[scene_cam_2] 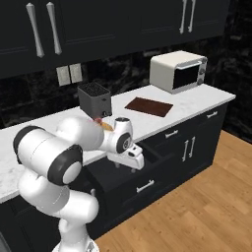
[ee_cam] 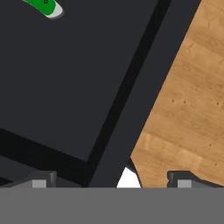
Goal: Pick up the knife from the drawer and place it on the cutting board. Then place the meat from the plate to the cutting board.
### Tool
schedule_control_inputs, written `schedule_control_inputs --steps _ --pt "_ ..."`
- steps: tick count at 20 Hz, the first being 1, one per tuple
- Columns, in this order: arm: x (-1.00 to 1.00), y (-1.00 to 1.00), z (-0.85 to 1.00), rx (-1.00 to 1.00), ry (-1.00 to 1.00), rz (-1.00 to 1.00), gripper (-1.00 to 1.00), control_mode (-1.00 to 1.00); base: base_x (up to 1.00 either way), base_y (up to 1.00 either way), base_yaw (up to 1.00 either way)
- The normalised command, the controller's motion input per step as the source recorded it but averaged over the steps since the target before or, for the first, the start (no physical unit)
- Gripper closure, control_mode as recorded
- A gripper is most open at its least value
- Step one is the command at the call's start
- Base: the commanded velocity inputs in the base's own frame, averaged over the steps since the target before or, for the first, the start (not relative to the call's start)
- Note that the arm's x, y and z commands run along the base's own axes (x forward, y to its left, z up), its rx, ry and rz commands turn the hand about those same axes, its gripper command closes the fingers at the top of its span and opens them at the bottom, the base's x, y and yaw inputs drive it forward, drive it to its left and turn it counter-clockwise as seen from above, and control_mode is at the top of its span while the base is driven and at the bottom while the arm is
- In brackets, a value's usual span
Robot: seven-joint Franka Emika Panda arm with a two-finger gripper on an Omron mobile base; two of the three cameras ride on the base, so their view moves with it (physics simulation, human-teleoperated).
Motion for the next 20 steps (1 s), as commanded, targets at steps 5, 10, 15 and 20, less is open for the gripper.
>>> schedule_control_inputs --steps 5,10,15,20 --pt "0.14 -0.12 -0.31 0.0 0.0 0.0 -1.0 -1.0 0.0 0.0 0.0" --pt "0.21 -0.07 -0.29 0.0 0.0 0.0 -1.0 -1.0 0.0 0.0 0.0" --pt "0.13 -0.06 -0.22 0.0 0.0 0.0 -1.0 -1.0 0.0 0.0 0.0" --pt "0.14 -0.01 -0.24 0.0 0.0 0.0 -1.0 -1.0 0.0 0.0 0.0"
